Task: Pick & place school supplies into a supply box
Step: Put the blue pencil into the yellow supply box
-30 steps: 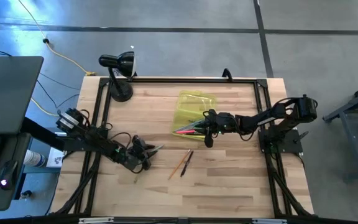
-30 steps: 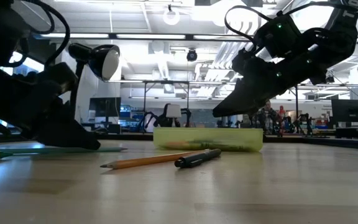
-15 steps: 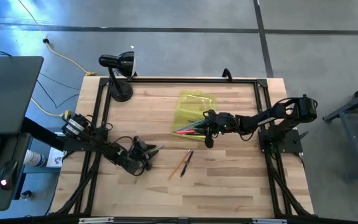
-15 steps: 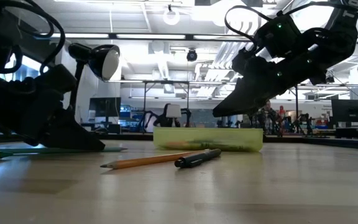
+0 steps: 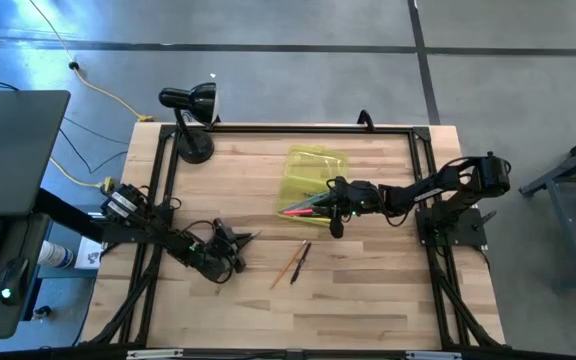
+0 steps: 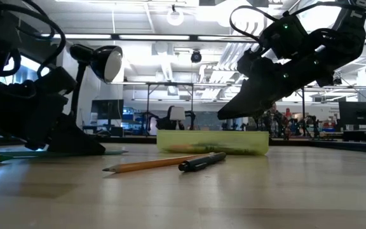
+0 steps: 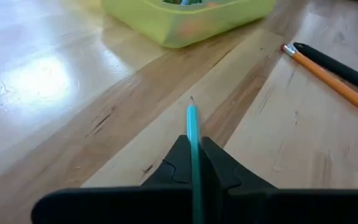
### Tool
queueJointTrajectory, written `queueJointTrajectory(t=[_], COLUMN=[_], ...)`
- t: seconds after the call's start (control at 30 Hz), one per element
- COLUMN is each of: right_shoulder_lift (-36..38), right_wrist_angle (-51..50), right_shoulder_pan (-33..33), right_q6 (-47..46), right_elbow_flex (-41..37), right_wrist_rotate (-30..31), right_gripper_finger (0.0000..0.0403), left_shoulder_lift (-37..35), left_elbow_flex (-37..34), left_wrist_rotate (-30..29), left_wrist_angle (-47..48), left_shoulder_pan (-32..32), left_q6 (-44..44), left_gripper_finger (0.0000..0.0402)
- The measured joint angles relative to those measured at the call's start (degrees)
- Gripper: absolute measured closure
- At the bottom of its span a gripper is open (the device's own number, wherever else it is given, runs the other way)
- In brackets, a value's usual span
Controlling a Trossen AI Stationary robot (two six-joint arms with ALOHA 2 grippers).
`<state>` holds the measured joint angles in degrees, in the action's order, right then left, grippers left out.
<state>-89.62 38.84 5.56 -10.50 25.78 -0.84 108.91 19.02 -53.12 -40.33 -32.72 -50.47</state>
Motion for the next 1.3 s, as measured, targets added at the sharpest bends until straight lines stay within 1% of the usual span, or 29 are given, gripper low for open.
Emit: queueJointTrajectory(t=[0.1, 0.17, 0.27, 0.4, 0.47, 0.53, 0.6, 0.67, 0.73, 0.83, 0.93, 1.03, 1.13, 1.2, 1.3], right_shoulder_lift=[0.0, 0.0, 0.02, 0.04, 0.04, 0.04, 0.08, 0.5, 2.39, 7.3, 13.1, 18.33, 21.85, 23.24, 23.71], right_wrist_angle=[0.01, -0.03, 0.12, 1.35, 1.53, 0.92, -0.7, -2.38, -5.87, -13.64, -20.38, -25.94, -30.64, -32.6, -32.95], right_shoulder_pan=[0.0, 0.01, 0.01, 0.0, 0.02, 0.0, 0.0, 0.0, 0.0, -0.34, -1.77, -3.69, -5.3, -6.21, -7.55], right_q6=[0.0, 0.0, 0.0, 0.0, 0.0, -0.38, -1.09, -1.07, -1.09, -1.11, -1.34, -3.17, -5.78, -7.38, -8.98], right_elbow_flex=[0.0, 0.0, 0.0, 0.0, 0.0, 0.0, 0.0, 0.0, 0.0, 0.0, 0.0, 0.0, 0.0, 0.0, 0.0], right_wrist_rotate=[-0.02, -0.02, -0.09, -0.17, -1.04, -1.37, -0.95, 0.11, 2.32, 10.29, 18.7, 24.46, 29.5, 31.31, 31.52], right_gripper_finger=[0.033, 0.033, 0.033, 0.033, 0.033, 0.033, 0.033, 0.033, 0.033, 0.033, 0.033, 0.033, 0.033, 0.033, 0.033], left_shoulder_lift=[0.28, 0.53, 0.47, 0.34, 0.32, 0.31, 0.2, 0.14, 0.1, 0.12, 0.1, 0.1, 0.01, 1.36, 4.58], left_elbow_flex=[1.03, 2.6, 5.28, 10.25, 13.06, 16.29, 19.73, 23.81, 28.33, 35.62, 41.8, 45.99, 47.86, 47.99, 47.74], left_wrist_rotate=[-1.55, -1.28, -1.68, -1.32, 1.96, 7.51, 13.66, 19.69, 24.52, 31.2, 35.07, 36.48, 39.67, 40.02, 39.72], left_wrist_angle=[-4.99, -8.05, -10.22, -10.73, -12.09, -12.39, -11.5, -7.18, 1.2, 15.88, 26.52, 30.63, 31.92, 31.59, 31.64], left_shoulder_pan=[0.07, 0.3, 1.25, 5.25, 8.27, 12.14, 16.27, 20.38, 24.15, 28.6, 31.32, 33.28, 35.24, 35.95, 36.53], left_q6=[5.67, 9.92, 14.84, 21.42, 27.06, 32.09, 35.33, 36.31, 36.3, 36.71, 39.69, 43.76, 45.08, 45.11, 45.28], left_gripper_finger=[0.0368, 0.0372, 0.0372, 0.0372, 0.0372, 0.0372, 0.0372, 0.0372, 0.0372, 0.0372, 0.0372, 0.0372, 0.0372, 0.0372, 0.0372])
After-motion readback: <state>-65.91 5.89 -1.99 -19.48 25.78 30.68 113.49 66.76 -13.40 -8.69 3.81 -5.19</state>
